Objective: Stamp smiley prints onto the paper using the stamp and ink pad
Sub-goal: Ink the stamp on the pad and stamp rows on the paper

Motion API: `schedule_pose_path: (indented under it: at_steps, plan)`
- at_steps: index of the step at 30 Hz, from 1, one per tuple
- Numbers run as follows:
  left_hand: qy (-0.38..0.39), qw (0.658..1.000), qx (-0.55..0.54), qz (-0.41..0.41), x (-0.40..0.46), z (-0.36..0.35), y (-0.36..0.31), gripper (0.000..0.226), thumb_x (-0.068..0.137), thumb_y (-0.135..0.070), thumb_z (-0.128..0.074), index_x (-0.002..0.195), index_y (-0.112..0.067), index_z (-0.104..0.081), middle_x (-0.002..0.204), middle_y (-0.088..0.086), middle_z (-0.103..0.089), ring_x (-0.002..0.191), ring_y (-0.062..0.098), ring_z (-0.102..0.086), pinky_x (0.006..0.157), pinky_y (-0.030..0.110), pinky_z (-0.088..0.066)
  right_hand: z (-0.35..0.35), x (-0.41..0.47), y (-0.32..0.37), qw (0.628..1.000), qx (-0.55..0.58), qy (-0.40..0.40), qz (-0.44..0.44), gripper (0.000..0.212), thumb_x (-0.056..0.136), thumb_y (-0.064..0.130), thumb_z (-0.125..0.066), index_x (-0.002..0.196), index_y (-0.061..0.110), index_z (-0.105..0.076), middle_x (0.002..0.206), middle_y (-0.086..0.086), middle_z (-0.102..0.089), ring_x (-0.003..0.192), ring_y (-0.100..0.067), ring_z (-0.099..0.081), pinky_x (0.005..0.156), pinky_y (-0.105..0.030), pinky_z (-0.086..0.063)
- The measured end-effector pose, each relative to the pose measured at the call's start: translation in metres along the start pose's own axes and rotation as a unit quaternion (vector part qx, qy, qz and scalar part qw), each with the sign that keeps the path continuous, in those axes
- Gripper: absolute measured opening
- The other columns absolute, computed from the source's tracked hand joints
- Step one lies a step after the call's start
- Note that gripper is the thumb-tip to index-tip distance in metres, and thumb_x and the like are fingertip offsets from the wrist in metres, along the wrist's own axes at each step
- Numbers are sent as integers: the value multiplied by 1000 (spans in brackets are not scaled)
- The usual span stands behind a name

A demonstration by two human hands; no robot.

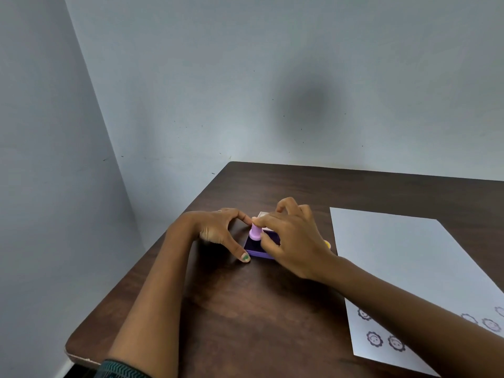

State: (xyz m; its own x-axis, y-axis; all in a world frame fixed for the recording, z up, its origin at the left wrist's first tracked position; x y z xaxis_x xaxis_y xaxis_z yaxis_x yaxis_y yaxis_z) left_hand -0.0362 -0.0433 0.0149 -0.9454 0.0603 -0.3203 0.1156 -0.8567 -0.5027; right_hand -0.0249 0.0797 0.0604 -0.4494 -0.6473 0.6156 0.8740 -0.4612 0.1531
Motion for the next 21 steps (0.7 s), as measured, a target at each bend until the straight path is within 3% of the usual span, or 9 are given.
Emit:
schedule_pose_path:
  at_steps: [3, 8, 16, 21]
  plan:
    - [2, 1000, 2, 2, 2, 0, 2, 73, 65, -35, -83, 124, -36, -39, 140, -2, -33, 121, 20, -38, 107, 39, -36, 1, 5, -4, 1000, 16, -7, -2, 23, 84, 34, -59, 98, 20, -70, 92, 1, -70, 97, -18, -48, 75, -31, -27]
    - [1, 1000, 11, 8, 4, 0, 6, 78, 63, -38, -84, 126, -38, -38, 143, -2, -31, 123, 22, -37, 108, 40, -35, -2, 8, -4, 999, 44, -21, -15, 14, 80, 24, -63, 86, 17, -73, 81, -2, -71, 88, -20, -53, 73, -31, -28]
    - [-1, 1000, 12, 4, 6, 1, 6, 81, 62, -37, -85, 129, -37, -38, 142, -2, -32, 122, 21, -38, 107, 38, -35, -3, 6, -11, 989, 124, -23, -77, 13, 78, 17, -69, 89, 15, -75, 83, -3, -73, 76, -16, -55, 65, -29, -39]
    - [4, 1000, 6, -5, 7, -1, 6, 72, 63, -39, -84, 116, -44, -36, 141, -3, -32, 114, 16, -36, 98, 31, -35, -5, 11, -17, 977, 183, 3, -111, 16, 81, 16, -67, 95, 14, -74, 96, -4, -76, 73, 5, -54, 67, 0, -35]
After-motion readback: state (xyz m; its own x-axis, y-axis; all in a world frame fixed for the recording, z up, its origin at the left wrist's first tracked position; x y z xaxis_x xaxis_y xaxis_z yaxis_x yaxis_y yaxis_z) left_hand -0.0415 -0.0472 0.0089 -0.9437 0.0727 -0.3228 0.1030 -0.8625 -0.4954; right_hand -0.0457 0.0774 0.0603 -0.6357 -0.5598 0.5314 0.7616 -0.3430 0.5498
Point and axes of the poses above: each hand's wrist, its own x-axis towards the middle knuckle, its own z-axis out of the back of the hand, y = z × x, the point moved 9 cm from there along x, towards the middle knuckle
